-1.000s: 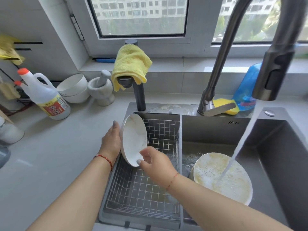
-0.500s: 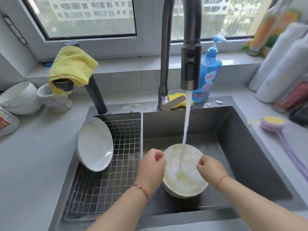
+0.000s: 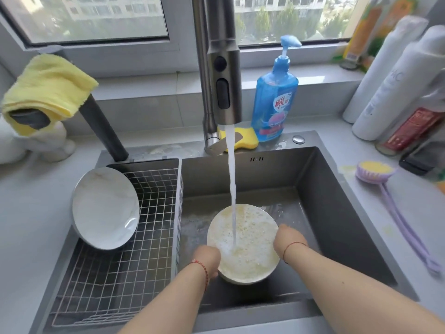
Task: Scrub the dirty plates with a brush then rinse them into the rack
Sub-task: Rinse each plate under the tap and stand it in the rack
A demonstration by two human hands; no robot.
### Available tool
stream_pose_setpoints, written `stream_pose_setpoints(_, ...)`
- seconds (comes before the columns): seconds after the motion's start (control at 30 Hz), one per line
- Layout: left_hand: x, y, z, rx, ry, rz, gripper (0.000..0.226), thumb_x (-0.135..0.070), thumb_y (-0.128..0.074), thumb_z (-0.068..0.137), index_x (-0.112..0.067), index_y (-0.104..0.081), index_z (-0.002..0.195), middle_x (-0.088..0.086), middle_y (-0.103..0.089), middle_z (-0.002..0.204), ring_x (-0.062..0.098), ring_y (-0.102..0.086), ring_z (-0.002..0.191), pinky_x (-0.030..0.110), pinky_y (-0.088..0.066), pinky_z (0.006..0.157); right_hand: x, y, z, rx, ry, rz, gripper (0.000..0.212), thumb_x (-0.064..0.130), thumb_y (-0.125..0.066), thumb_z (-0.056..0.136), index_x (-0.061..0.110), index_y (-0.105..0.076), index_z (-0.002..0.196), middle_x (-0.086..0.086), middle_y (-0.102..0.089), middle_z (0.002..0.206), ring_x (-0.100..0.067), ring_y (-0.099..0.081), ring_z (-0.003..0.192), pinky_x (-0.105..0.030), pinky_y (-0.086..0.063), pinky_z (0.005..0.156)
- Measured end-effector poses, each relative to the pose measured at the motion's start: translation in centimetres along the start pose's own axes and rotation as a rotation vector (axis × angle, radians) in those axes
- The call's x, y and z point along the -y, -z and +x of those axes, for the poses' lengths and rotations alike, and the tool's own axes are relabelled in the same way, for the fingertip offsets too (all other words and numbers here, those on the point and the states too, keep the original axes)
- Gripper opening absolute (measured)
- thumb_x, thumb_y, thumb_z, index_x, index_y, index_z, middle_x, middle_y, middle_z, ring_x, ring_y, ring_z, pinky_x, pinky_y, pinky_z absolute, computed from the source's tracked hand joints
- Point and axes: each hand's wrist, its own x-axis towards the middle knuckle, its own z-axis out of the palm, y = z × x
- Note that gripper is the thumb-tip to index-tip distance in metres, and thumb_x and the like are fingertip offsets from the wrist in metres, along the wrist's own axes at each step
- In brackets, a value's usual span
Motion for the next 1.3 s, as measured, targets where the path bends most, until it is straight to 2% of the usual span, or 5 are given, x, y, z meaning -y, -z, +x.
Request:
stream_pose_setpoints(0.33,-0.5,0.1,-1.1,-0.04,0.147,-0.164,0.016,-0.01,-0.047,0.099,-0.005,-0.05,0.114,0.013,-0.057,0.089,0.028,-0.063,0.085,0.039,-0.061,0.079,-0.8,1.0,0.6,0.027,0.039,0.076,0.029,0.0,-0.041,0.086,0.014,-0.057,0.105,-0.004,-0.064,0.093,-0.023,-0.065,0.085,-0.028,-0.05,0.065)
stream_pose_setpoints(0.6,0.0,0.2,-2.4,-0.002,0.129,-0.356,0.021,-0.014,-0.042,0.104,-0.001,-0.053,0.117,0.016,-0.064,0.092,0.025,-0.065,0.075,0.028,-0.056,0.049,-2.5,2.3,-0.6,0.128,0.052,0.886,0.023,-0.009,-0.036,0.085,0.01,-0.042,0.074,-0.01,-0.052,0.083,-0.032,-0.061,0.071,-0.048,-0.059,0.061)
stream_pose_setpoints(0.97,-0.5,0.8,-4.9,0.432,0.164,-1.029,0.049,-0.051,-0.035,0.103,-0.01,-0.061,0.114,0.022,-0.074,0.104,0.043,-0.064,0.105,0.057,-0.053,0.089,-3.3,3.1,-2.3,0.219,0.093,1.139,0.029,-0.009,-0.051,0.088,0.01,-0.038,0.071,-0.019,-0.059,0.087,-0.036,-0.063,0.077,-0.048,-0.059,0.063)
stream_pose_setpoints(1.1,-0.7,1.5,-4.8,0.477,0.07,-1.088,0.06,-0.055,-0.032,0.101,-0.006,-0.059,0.123,0.025,-0.069,0.115,0.044,-0.063,0.11,0.058,-0.047,0.098,-2.7,3.9,-3.1,0.029,0.156,1.047,0.023,0.001,-0.06,0.086,0.009,-0.041,0.076,-0.009,-0.058,0.075,-0.025,-0.066,0.065,-0.044,-0.06,0.063)
stream_pose_setpoints(1.3,-0.9,1.5,-4.8,0.367,-0.05,-1.049,0.063,-0.058,-0.034,0.098,-0.007,-0.06,0.126,0.021,-0.071,0.115,0.04,-0.064,0.111,0.052,-0.05,0.096,-2.4,3.6,-4.5,-0.691,0.586,0.117,0.025,0.031,-0.064,0.08,0.018,-0.063,0.101,0.004,-0.061,0.099,-0.019,-0.061,0.094,-0.032,-0.044,0.091)
